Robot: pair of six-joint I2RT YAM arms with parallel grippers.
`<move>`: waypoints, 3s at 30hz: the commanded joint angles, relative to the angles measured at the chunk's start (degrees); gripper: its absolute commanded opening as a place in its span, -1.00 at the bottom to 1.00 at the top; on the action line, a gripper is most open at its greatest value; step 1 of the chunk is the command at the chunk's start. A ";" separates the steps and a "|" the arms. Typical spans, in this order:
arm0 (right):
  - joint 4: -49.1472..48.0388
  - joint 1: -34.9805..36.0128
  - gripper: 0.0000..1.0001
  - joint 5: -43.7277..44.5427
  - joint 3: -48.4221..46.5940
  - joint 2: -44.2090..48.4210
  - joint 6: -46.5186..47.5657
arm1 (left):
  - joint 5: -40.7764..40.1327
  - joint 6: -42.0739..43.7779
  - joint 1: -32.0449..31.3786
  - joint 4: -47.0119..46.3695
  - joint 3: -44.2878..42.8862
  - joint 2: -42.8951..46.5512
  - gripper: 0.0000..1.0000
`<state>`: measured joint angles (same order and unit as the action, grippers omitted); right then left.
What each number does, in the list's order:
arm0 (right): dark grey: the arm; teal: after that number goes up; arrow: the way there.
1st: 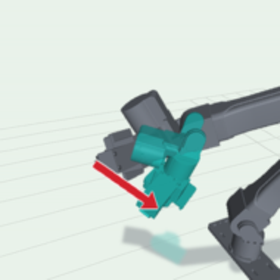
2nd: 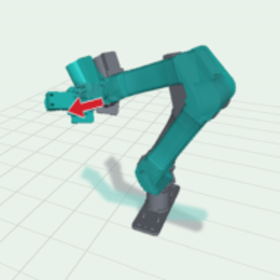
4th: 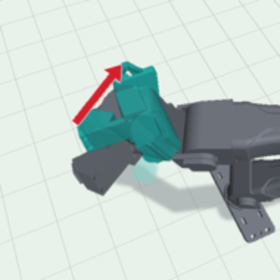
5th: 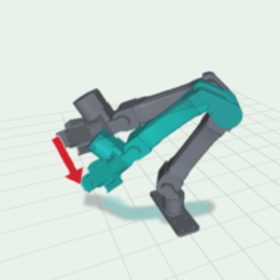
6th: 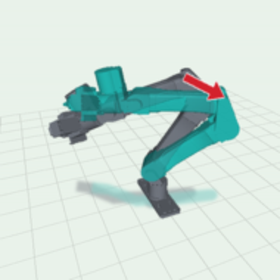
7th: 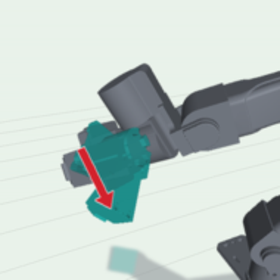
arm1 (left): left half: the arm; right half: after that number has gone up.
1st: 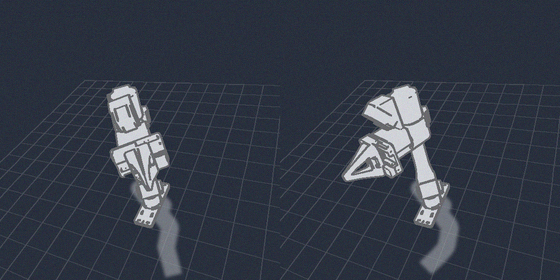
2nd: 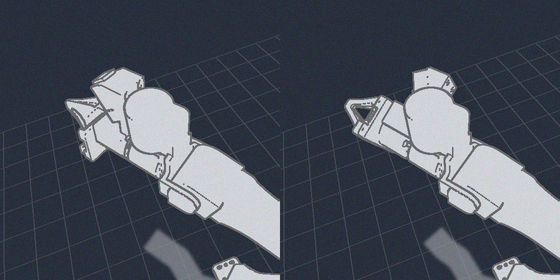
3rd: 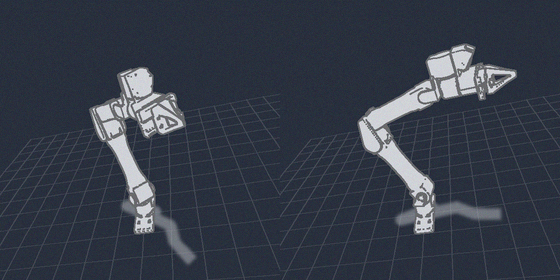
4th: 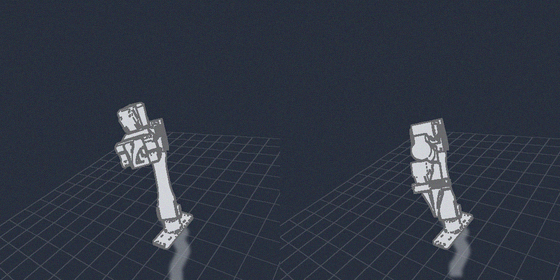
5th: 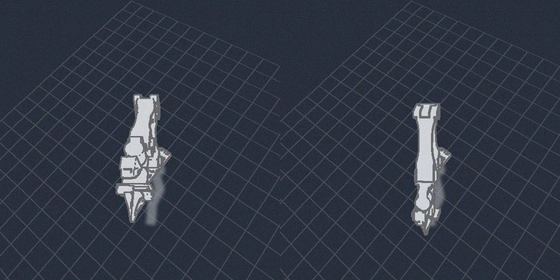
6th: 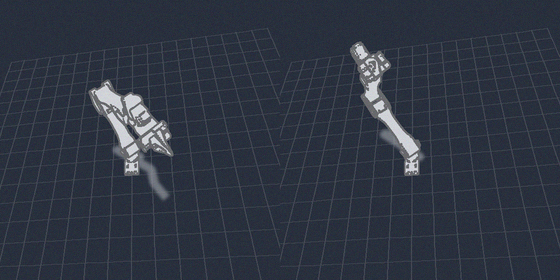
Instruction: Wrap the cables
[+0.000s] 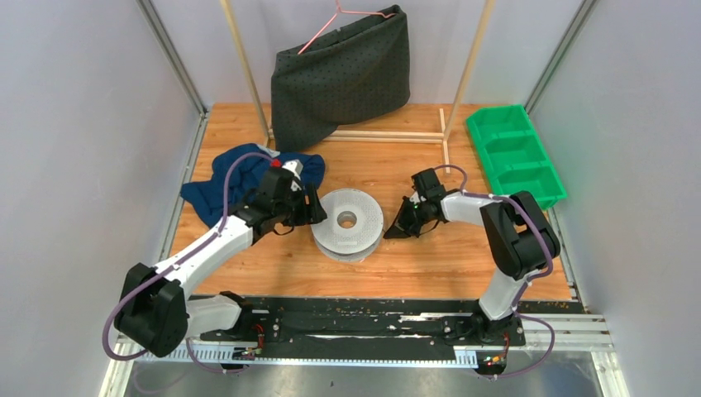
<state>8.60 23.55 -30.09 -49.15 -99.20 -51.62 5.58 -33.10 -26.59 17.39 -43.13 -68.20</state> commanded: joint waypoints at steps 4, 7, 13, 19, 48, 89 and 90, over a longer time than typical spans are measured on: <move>-3.81 3.21 -0.98 -0.66 1.57 2.22 1.90 | 4.80 0.23 0.31 -1.41 2.68 -1.22 0.31; -5.07 4.51 -0.98 -0.50 1.74 2.33 1.12 | 7.98 -1.99 0.23 -4.61 4.78 -2.27 0.25; -7.98 6.35 -0.98 -0.94 1.90 1.42 -0.80 | 11.01 -5.62 -0.22 -10.51 8.31 -3.75 0.11; -10.71 6.42 -0.98 0.97 -0.35 0.22 -0.27 | 11.50 -10.58 -5.51 -16.98 8.32 -5.65 0.08; -26.45 7.06 -0.67 7.15 2.38 0.03 6.07 | 5.37 -8.86 -3.28 -5.22 -9.85 0.59 0.17; 25.17 -8.59 1.00 64.52 -26.48 44.00 44.96 | -23.04 11.30 -2.68 30.95 -48.16 -3.64 0.32; 24.70 -8.53 1.00 65.57 -26.56 44.62 44.83 | -23.55 11.38 -2.68 30.33 -47.81 -3.30 0.32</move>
<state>30.35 15.68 23.18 -74.17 -55.68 -10.57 -11.14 -23.31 -29.43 42.39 -90.28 -71.33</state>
